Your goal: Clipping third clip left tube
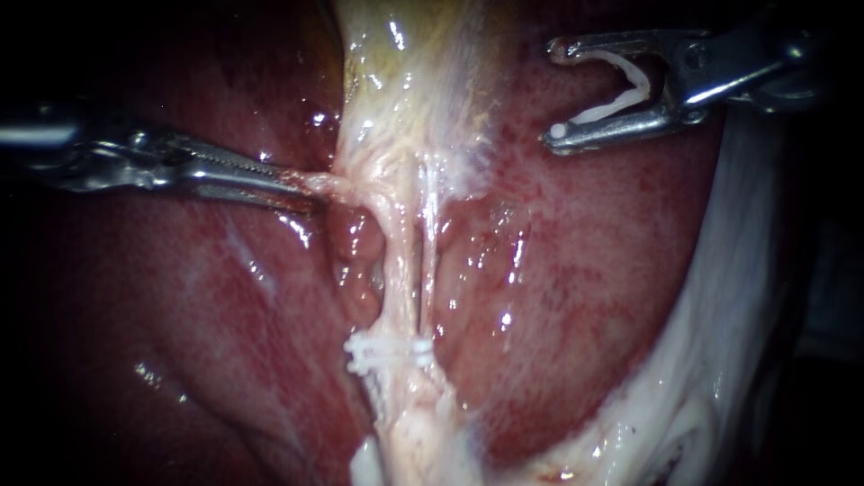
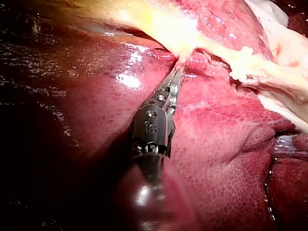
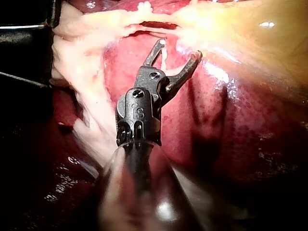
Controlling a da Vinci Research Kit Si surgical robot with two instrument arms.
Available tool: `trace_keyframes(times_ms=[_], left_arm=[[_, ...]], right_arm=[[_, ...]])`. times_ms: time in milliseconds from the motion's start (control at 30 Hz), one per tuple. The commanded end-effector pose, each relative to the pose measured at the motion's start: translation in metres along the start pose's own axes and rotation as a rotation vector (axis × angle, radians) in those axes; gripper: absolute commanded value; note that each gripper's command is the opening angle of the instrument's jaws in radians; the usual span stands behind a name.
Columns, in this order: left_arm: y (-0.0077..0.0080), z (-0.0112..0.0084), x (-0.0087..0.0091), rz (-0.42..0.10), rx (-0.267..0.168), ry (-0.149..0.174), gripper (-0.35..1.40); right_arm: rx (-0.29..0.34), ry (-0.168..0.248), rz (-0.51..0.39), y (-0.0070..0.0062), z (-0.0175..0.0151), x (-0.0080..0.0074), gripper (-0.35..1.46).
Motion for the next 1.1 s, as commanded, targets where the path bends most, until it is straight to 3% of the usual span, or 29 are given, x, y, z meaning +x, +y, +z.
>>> trace_keyframes(times_ms=[33, 167, 433, 600, 733, 867, 1100], left_arm=[[0.0, -0.0002, 0.0001, 0.0, -0.001, 0.0, -0.35], [0.0003, -0.0022, 0.0011, -0.005, -0.011, 0.0, -0.35], [-0.0002, -0.0085, 0.0045, -0.036, 0.018, 0.079, -0.35], [-0.0008, -0.0116, 0.0061, -0.024, 0.038, 0.116, -0.35], [-0.0011, -0.0127, 0.0064, -0.021, 0.049, 0.125, -0.35], [-0.0011, -0.0127, 0.0064, -0.022, 0.052, 0.128, -0.35], [-0.0009, -0.0124, 0.0062, -0.022, 0.055, 0.128, -0.35]], right_arm=[[0.0, 0.0, -0.005, 0.0, 0.0, 0.0, 0.5], [0.0, 0.0, -0.005, 0.0, 0.0, 0.0, 0.5], [0.0, 0.0, -0.005, 0.0, 0.0, 0.0, 0.5], [0.0, 0.0, -0.005, 0.0, 0.0, 0.0, 0.5], [0.002, 0.001, -0.005, 0.0, 0.0, 0.0001, 0.5], [0.013, 0.007, -0.007, -0.0004, 0.0003, 0.0002, 0.5], [0.068, 0.032, 0.077, -0.0038, 0.0046, 0.0003, 0.5]])
